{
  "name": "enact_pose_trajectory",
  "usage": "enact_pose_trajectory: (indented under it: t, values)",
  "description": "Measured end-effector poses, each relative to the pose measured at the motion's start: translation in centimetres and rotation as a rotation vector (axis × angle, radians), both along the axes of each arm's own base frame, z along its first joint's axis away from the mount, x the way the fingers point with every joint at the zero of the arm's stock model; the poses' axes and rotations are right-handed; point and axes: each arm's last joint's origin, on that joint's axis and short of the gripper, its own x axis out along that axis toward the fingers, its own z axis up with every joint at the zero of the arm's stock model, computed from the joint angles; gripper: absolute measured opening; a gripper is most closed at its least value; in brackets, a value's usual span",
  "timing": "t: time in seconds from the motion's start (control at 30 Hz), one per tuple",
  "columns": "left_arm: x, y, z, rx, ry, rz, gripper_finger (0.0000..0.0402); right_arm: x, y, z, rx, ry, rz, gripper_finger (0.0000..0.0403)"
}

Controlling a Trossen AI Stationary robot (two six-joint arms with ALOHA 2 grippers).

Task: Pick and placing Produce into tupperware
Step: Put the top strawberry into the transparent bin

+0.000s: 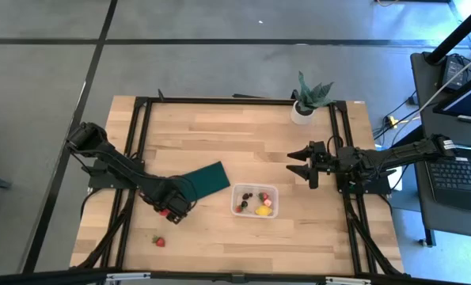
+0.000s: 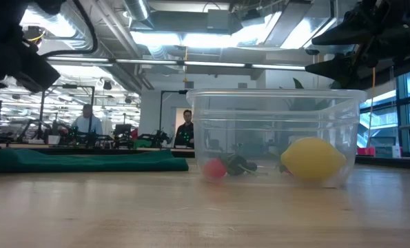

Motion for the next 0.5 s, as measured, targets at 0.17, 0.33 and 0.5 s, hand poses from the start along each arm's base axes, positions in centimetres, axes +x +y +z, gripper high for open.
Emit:
enact_pose_trajectory:
  t: [0.17, 0.33, 0.5]
  values:
    - [-0.3, 0.2, -0.7, 0.001, 0.004, 0.004, 0.0327, 0.0, 0.0, 0.0, -0.002, 0.001, 0.000, 0.0289]
    - [-0.2, 0.1, -1.2, -0.022, -0.033, 0.006, 0.0327, 0.0, 0.0, 0.0, -0.003, 0.001, 0.000, 0.0289]
    - [-0.4, 0.2, -1.5, -0.023, -0.024, 0.007, 0.0327, 0.0, 0.0, 0.0, -0.005, 0.001, 0.000, 0.0289]
